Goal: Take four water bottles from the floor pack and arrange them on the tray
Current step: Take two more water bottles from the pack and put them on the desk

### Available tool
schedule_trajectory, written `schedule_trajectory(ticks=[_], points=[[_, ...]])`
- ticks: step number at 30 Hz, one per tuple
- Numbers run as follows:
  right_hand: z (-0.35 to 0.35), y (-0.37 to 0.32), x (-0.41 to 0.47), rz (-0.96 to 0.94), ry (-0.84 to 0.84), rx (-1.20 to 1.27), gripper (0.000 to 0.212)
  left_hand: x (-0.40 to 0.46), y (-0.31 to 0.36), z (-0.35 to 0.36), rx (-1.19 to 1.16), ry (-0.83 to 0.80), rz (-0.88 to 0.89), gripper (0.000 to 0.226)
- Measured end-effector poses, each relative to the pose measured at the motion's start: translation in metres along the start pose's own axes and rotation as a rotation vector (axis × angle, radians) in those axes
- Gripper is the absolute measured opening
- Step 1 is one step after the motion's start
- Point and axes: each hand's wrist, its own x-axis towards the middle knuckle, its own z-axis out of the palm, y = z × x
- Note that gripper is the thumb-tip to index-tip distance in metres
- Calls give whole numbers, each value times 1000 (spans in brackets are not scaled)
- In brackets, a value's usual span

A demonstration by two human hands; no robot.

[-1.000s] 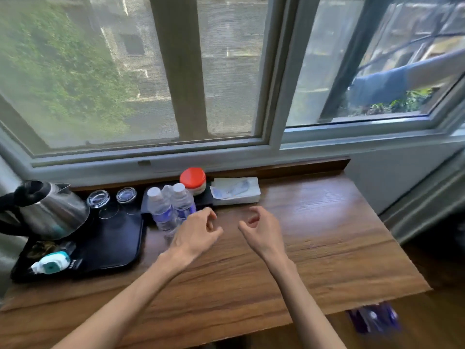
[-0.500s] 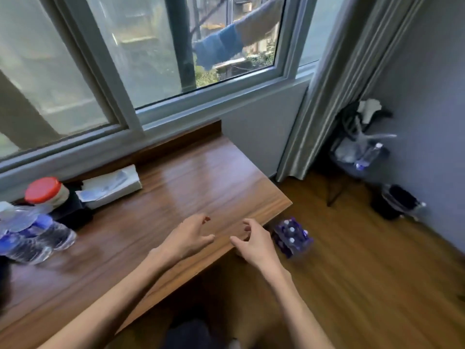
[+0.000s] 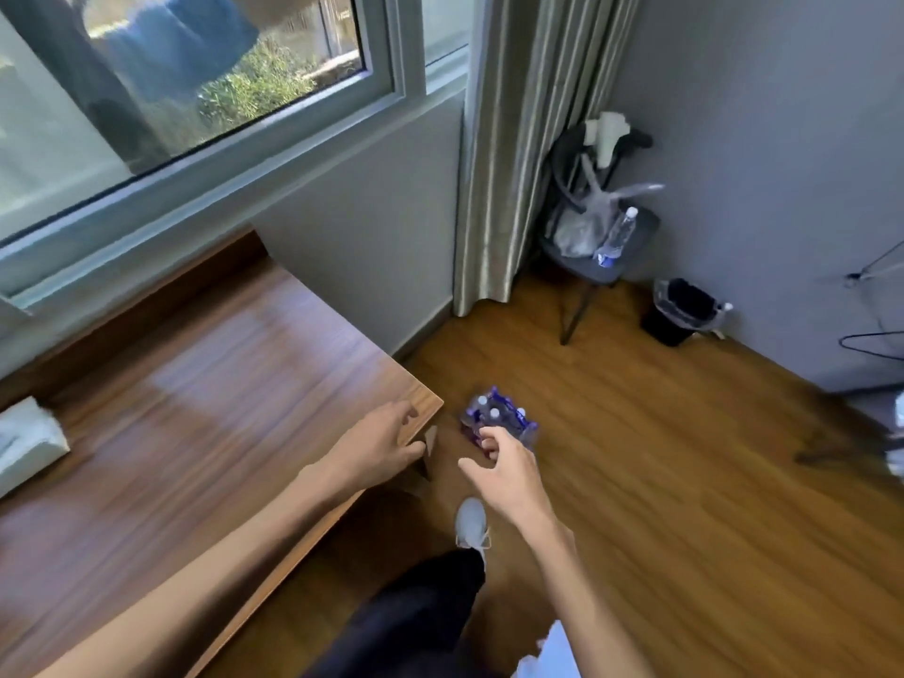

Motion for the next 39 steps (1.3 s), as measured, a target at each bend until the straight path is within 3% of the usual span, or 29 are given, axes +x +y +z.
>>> schedule_trajectory(ticks=[13,22,30,39], points=[[-74,53,159,199,-66,14,52,182,60,28,96,-271,-107,43],[-84,113,284,328,-123,46,49,308,69,87,-26,-275,-214,34],[-40,204,399,453,-230,-50,47,415,26,206,-146,-343,-470,40],[56,315,513,481,-323,-163,26,503,-56,348,-221,-419,-555,33]])
